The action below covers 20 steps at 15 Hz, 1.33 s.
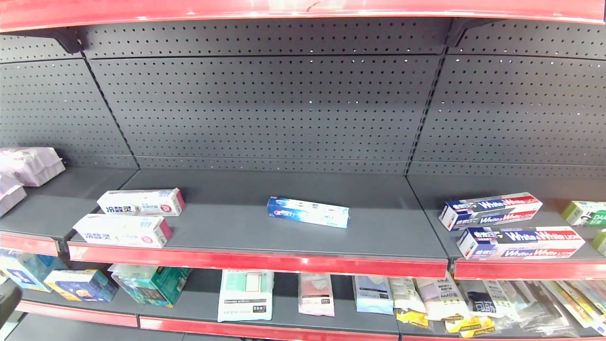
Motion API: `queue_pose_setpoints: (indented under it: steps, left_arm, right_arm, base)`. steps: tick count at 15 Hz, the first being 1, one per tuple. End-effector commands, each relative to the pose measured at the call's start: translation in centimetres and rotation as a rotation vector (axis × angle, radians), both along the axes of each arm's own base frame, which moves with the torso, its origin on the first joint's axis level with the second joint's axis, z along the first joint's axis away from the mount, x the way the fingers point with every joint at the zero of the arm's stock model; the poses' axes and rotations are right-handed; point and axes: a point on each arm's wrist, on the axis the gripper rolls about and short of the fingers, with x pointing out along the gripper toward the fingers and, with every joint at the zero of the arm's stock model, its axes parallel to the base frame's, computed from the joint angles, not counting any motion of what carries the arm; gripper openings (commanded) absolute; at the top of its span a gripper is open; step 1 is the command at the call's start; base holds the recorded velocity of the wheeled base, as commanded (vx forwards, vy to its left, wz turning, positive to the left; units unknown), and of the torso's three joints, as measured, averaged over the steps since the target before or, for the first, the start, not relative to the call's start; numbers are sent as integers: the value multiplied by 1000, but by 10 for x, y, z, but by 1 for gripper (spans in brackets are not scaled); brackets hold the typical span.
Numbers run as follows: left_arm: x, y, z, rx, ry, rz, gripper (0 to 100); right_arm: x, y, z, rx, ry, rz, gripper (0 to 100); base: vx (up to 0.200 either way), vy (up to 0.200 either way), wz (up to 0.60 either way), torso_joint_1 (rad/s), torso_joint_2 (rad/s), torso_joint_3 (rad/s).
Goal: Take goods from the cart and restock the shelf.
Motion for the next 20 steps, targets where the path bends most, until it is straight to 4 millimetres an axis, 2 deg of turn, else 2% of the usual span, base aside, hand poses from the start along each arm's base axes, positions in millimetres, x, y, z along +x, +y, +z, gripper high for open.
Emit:
queue_pose_setpoints:
  steps: [1, 2, 4, 7, 9, 11, 12, 15, 18, 19, 20]
  left_arm:
    - [111, -9, 6, 89, 275, -22, 100]
    - [142, -9, -3, 184, 318, -144, 100]
    - [174, -7, -19, 384, 367, -330, 100]
    - [224, -12, -40, 475, 384, -561, 100]
    - [264, -15, -61, 523, 366, -713, 100]
    - [291, -17, -71, 583, 342, -775, 100]
    - [310, -27, -75, 638, 319, -843, 100]
    - [340, -50, -75, 651, 315, -949, 100]
    - [371, -61, -80, 714, 261, -998, 100]
    - [372, -62, -81, 719, 261, -1008, 100]
    - [372, -74, -84, 703, 275, -1073, 100]
  right_arm:
    - [2, 0, 3, 1, -1, 3, 0]
    - [3, 0, 1, 7, 11, 16, 0]
    - [2, 1, -7, 17, 37, 45, 0]
    - [7, 0, -9, 12, 72, 59, 0]
    - [11, 1, -6, -17, 86, 85, 0]
    - [14, 1, -4, -22, 90, 83, 0]
    - [12, 1, -4, -47, 93, 84, 0]
    - [5, 1, -7, -71, 75, 67, 0]
    - [0, 1, -15, -75, 81, 51, 0]
    - [-1, 1, -15, -76, 81, 51, 0]
    - [-2, 2, -17, -82, 83, 51, 0]
  base:
    - [0, 0, 0, 0, 0, 0]
    - [0, 0, 0, 0, 0, 0]
    - [0, 0, 0, 0, 0, 0]
    - [0, 0, 0, 0, 0, 0]
    - [0, 0, 0, 0, 0, 0]
    - [0, 0, 0, 0, 0, 0]
    - [0, 0, 0, 0, 0, 0]
    - [0, 0, 0, 0, 0, 0]
    - [0, 0, 0, 0, 0, 0]
    - [0, 0, 0, 0, 0, 0]
    - [0, 0, 0, 0, 0, 0]
